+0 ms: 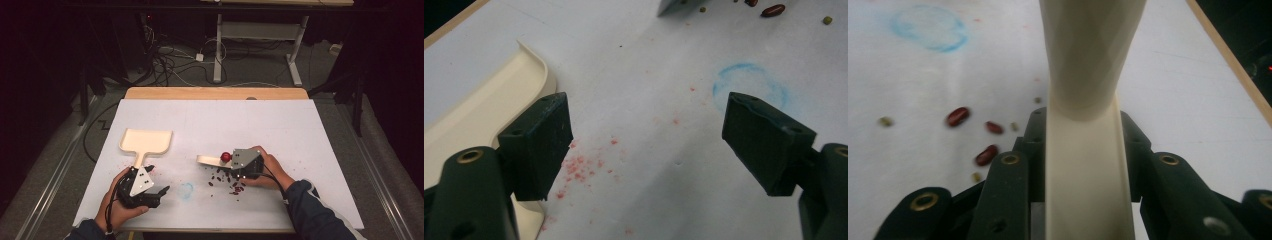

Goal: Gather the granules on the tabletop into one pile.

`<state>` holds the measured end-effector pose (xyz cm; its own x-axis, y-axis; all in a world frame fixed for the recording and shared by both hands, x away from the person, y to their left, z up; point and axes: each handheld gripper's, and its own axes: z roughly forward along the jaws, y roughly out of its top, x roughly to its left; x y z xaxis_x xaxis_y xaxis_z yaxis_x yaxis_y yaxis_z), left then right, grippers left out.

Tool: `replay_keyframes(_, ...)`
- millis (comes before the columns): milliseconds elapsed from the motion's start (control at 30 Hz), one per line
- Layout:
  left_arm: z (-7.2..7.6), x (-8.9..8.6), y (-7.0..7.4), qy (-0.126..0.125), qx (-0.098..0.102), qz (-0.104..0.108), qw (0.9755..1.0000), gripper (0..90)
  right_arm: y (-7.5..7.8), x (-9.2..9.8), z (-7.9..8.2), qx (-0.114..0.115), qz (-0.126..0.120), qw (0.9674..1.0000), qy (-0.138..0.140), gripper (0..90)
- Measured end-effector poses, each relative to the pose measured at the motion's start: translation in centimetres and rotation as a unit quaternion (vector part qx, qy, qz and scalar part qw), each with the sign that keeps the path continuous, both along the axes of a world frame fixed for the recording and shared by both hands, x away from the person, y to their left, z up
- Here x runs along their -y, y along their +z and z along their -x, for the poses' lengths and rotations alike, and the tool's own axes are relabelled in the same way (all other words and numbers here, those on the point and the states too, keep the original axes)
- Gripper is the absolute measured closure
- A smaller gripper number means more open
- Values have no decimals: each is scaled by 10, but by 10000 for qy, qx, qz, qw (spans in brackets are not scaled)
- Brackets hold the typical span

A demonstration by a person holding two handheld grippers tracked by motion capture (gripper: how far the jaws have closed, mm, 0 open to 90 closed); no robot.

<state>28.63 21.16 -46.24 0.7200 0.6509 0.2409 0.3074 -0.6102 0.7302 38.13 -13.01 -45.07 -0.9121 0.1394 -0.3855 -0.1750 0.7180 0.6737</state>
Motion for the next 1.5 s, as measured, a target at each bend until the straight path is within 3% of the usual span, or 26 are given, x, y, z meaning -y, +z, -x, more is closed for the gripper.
replay_keyframes(133,0,1,0,-13,-17,-12,10000,193,2,9,9,-35,-21,9999,123,668)
replay_keyframes(167,0,1,0,-15,-23,-21,10000,193,5,14,13,44,-49,9999,91,670)
replay_keyframes(433,0,2,1,-10,-5,-58,10000,193,23,31,10,422,-491,9969,-440,673)
replay_keyframes(500,0,1,1,4,5,-37,10000,193,26,33,11,431,-544,9962,-518,673)
replay_keyframes(533,1,0,1,21,14,-27,10000,193,35,37,14,411,-699,9948,-617,673)
replay_keyframes(633,1,-1,2,46,52,-2,10000,193,50,41,22,113,-890,9937,-671,672)
replay_keyframes(733,1,-4,4,82,96,4,9999,193,61,41,33,-441,-1010,9922,-587,673)
replay_keyframes(800,1,-5,5,105,110,31,9999,193,64,38,42,-833,-1092,9894,-461,673)
replay_keyframes(900,2,-6,6,117,143,16,9998,193,61,31,56,-1414,-1188,9825,-232,672)
replay_keyframes(933,2,-6,6,124,157,5,9998,193,61,31,56,-1414,-1188,9825,-232,672)
replay_keyframes(1000,2,-8,7,155,186,33,9997,193,51,21,67,-1888,-1125,9755,-132,673)
replay_keyframes(1100,2,-11,9,198,195,83,9996,195,37,9,74,-2274,-1049,9681,-74,673)
replay_keyframes(1133,2,-11,10,207,203,99,9995,195,37,9,74,-2274,-1049,9681,-74,673)
replay_keyframes(1167,2,-12,10,213,211,106,9995,199,27,1,76,-2384,-905,9669,-30,672)
replay_keyframes(1233,3,-12,10,215,219,97,9995,199,17,-6,78,-2396,-681,9685,-12,673)
replay_keyframes(1300,3,-13,10,212,227,85,9995,199,12,-7,75,-2437,-774,9668,4,673)
replay_keyframes(1400,3,-12,10,197,214,68,9996,198,13,-3,70,-2171,-669,9736,-200,672)
replay_keyframes(1467,3,-12,10,194,207,62,9996,197,12,2,63,-2268,-731,9706,-344,672)
replay_keyframes(1500,3,-11,9,172,208,56,9996,197,11,3,61,-2232,-704,9712,-447,671)
